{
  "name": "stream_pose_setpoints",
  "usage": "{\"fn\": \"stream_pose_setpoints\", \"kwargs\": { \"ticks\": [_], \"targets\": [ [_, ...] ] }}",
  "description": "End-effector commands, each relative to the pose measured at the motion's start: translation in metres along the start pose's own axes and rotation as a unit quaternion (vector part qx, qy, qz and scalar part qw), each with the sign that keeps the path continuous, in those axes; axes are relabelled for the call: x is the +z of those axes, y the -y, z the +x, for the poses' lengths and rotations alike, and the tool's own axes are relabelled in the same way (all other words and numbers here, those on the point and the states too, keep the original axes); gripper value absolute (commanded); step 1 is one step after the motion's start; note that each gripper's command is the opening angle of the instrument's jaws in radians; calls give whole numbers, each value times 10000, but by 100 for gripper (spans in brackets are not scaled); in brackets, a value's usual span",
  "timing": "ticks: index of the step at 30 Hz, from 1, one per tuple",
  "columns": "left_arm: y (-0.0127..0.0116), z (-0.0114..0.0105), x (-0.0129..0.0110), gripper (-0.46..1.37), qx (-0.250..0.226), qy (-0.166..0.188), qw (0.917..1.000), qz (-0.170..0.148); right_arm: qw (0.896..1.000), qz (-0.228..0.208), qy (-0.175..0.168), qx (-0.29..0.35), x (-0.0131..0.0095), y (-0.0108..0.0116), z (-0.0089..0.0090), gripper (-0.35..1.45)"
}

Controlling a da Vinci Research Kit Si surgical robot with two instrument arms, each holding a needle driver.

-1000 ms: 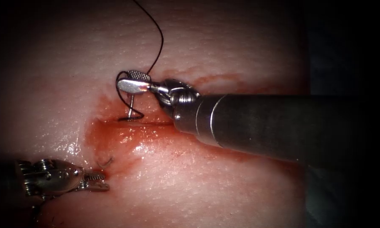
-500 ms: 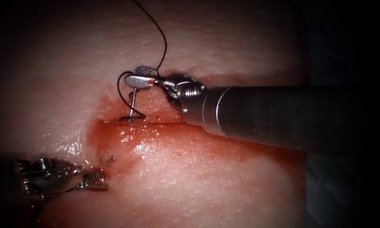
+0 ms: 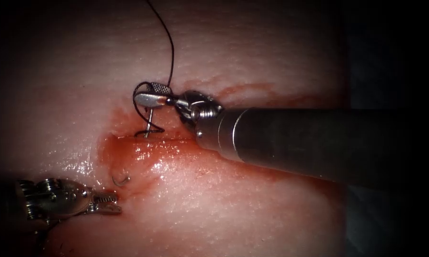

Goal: Wound Closure
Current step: Throw the needle through the tissue beneth the incision with the right driver

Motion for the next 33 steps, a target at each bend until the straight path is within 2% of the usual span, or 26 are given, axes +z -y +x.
{"fn": "stream_pose_setpoints", "kwargs": {
  "ticks": [1,2,4,9,13,23,28,33],
  "targets": [
    [0,0,0,21,-1,1,10000,9,10000,9,13,89,-2,2,0,-35],
    [0,0,0,21,-1,1,10000,8,9990,-11,-8,448,-2,3,1,-35],
    [0,0,-1,21,0,2,10000,6,9969,-141,-100,772,-4,4,2,-35],
    [1,-1,-2,21,38,2,10000,1,9965,-164,-176,799,-7,6,9,-35],
    [2,-2,-3,21,44,-3,10000,7,9898,-154,-34,1419,-9,14,2,-35],
    [2,-2,-3,21,43,-9,10000,19,9667,2,285,2543,-15,37,-39,-35],
    [2,-2,-3,22,42,-9,10000,19,9567,102,441,2876,-15,46,-66,-35],
    [2,-2,-3,22,42,-9,10000,20,9525,131,514,3000,-14,56,-86,-35]
  ]
}}
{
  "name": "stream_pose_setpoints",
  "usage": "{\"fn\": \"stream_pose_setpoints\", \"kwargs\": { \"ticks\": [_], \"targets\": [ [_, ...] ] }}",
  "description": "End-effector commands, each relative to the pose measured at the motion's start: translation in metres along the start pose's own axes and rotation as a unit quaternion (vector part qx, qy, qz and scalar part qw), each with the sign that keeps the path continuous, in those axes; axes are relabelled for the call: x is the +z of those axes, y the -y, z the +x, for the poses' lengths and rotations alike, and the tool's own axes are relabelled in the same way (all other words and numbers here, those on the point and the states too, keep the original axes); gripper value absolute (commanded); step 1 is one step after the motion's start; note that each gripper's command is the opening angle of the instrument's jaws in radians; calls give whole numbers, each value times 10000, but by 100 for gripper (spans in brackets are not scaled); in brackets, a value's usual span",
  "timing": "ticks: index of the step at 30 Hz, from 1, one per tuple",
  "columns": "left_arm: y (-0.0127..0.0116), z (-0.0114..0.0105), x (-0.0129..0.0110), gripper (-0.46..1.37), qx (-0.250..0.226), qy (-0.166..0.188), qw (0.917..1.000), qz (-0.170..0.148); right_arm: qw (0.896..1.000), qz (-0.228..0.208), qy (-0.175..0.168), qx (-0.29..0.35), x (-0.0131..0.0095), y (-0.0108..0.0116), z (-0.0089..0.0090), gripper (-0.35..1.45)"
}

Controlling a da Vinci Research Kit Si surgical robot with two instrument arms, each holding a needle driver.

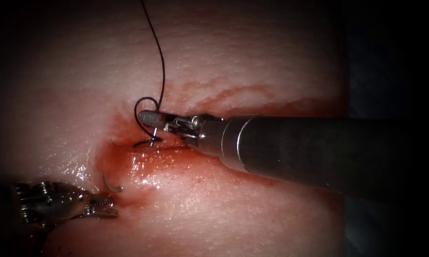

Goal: Wound Closure
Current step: Throw the needle through the tissue beneth the incision with the right driver

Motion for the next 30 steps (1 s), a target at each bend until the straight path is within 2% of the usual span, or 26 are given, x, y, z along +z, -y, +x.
{"fn": "stream_pose_setpoints", "kwargs": {
  "ticks": [1,13,16,23,30],
  "targets": [
    [0,0,1,22,-1,0,10000,16,10000,-24,36,29,0,0,-3,-35],
    [0,0,1,22,-1,0,10000,16,9994,-6,218,263,2,15,-58,-35],
    [1,1,0,22,-1,1,10000,15,9992,-28,258,314,-2,17,-66,-35],
    [1,1,1,23,-3,-6,10000,28,9989,-23,303,364,-11,21,-77,-35],
    [1,1,1,23,-4,-6,10000,29,9988,75,303,379,-17,24,-72,-35]
  ]
}}
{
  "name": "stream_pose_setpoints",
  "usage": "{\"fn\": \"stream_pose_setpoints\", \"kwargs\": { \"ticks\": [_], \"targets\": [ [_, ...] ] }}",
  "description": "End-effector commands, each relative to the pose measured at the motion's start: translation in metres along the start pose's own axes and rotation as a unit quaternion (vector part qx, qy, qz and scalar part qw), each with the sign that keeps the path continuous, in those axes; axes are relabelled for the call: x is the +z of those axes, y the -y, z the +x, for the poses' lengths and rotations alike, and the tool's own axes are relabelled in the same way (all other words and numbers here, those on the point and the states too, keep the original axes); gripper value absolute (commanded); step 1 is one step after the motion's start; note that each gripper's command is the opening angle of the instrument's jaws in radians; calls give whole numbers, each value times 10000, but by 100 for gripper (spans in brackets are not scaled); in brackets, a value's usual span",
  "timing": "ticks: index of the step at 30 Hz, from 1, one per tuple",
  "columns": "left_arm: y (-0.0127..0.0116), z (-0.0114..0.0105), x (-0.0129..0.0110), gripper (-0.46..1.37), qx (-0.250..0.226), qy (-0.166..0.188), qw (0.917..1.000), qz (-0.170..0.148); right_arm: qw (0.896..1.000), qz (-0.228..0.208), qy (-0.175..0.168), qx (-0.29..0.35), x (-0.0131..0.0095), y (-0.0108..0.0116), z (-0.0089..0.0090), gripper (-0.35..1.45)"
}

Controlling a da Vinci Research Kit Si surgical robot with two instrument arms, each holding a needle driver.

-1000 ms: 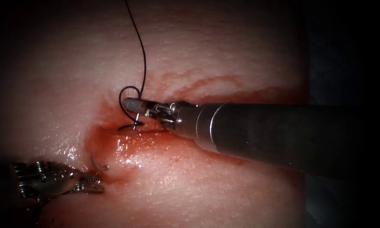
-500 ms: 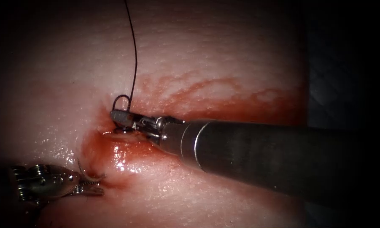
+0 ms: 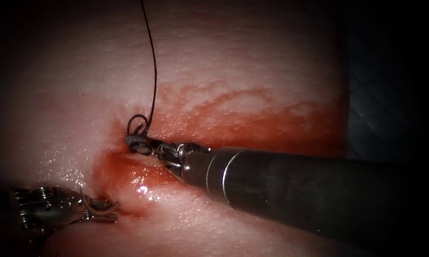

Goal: Wound Closure
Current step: Throw the needle through the tissue beneth the incision with the right driver

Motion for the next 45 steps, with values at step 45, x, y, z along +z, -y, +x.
{"fn": "stream_pose_setpoints", "kwargs": {
  "ticks": [45],
  "targets": [
    [4,11,-9,31,126,-110,9996,220,9994,303,-33,-150,4,5,29,-35]
  ]
}}
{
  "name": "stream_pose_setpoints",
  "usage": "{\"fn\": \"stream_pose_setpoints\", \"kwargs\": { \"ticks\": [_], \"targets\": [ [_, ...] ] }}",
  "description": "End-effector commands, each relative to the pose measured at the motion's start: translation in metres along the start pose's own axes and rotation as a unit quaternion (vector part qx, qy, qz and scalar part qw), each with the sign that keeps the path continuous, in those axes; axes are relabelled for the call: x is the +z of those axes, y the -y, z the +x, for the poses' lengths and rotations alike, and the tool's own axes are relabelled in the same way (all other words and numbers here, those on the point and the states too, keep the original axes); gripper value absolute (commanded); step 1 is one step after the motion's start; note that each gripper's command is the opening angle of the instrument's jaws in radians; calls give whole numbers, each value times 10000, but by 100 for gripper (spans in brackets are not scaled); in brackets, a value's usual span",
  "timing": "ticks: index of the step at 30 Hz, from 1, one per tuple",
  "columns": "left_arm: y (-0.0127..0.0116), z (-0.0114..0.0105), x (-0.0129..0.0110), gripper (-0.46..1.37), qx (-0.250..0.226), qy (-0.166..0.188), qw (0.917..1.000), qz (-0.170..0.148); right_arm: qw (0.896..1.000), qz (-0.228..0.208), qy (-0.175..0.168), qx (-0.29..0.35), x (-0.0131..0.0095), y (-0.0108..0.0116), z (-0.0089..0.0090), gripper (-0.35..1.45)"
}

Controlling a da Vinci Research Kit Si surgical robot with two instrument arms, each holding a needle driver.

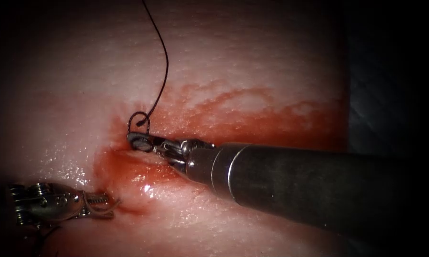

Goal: Wound Closure
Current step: Throw the needle through the tissue beneth the incision with the right driver

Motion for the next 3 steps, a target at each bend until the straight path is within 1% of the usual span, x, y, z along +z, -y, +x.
{"fn": "stream_pose_setpoints", "kwargs": {
  "ticks": [1,3],
  "targets": [
    [0,0,0,31,-2,0,10000,29,10000,1,0,-2,0,0,0,-35],
    [0,0,0,31,-2,0,10000,29,10000,1,-1,-1,0,0,0,-35]
  ]
}}
